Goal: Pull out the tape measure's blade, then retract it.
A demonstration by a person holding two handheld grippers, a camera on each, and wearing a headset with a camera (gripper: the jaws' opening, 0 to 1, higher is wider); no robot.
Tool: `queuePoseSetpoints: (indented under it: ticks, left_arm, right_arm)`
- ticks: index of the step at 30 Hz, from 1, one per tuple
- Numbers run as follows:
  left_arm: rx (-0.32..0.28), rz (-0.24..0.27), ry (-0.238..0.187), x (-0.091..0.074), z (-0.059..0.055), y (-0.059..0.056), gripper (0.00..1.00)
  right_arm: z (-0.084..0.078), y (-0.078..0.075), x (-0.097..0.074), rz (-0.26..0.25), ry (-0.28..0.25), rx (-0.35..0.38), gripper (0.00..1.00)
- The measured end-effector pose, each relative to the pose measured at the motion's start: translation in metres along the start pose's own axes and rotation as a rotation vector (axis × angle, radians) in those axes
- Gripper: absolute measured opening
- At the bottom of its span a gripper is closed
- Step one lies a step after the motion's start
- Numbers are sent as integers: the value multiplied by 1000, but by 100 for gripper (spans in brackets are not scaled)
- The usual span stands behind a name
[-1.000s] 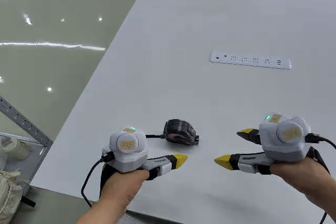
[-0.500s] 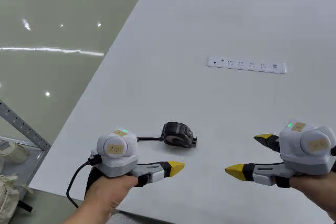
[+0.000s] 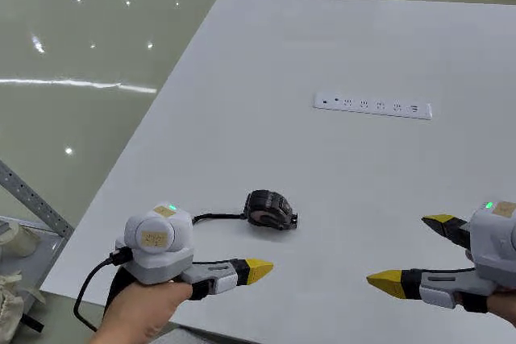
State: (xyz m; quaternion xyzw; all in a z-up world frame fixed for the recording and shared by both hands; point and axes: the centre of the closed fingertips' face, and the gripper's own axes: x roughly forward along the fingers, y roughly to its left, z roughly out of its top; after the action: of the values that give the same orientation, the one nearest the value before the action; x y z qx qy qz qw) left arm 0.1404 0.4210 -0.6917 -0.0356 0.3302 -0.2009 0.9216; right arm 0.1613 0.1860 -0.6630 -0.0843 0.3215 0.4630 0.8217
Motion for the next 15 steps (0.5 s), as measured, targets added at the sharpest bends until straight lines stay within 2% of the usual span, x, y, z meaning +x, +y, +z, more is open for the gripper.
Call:
queuePoseSetpoints:
  ticks: [5,10,15]
  left_arm:
    - [8,1,-7,-10,0,0,100]
    - [50,16,7,-22,-2,1,100]
    - [51,14,21,-33,-2,-1,100]
  right_arm:
    - [-1,3,-12,-13,-1,5,92]
    - [0,4,-24,-28,-7,-3,94]
    - [1,6,-35,-37,-10,-9,100]
